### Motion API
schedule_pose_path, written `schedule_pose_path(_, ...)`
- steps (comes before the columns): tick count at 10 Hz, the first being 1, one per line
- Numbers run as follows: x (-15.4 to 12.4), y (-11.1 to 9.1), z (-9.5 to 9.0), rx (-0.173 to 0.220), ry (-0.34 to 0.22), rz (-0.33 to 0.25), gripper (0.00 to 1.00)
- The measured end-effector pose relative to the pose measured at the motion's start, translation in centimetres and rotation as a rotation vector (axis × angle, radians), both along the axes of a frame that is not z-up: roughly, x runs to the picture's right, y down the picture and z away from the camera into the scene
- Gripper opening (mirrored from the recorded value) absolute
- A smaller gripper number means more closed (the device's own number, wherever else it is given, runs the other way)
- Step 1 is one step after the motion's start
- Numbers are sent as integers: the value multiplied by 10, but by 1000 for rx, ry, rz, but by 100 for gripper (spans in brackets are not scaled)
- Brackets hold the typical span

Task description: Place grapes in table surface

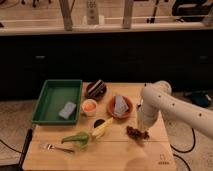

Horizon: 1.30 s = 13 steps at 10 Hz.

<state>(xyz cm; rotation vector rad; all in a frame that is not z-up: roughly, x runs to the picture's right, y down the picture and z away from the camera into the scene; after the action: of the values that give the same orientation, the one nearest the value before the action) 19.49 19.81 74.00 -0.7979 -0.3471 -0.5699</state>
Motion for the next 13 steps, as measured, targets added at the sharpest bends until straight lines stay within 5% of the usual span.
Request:
schedule_pose_path(6, -12, -50, -27, 23, -46, -24, 0)
schedule_pose_path(13, -19, -68, -58, 52, -88, -33, 0)
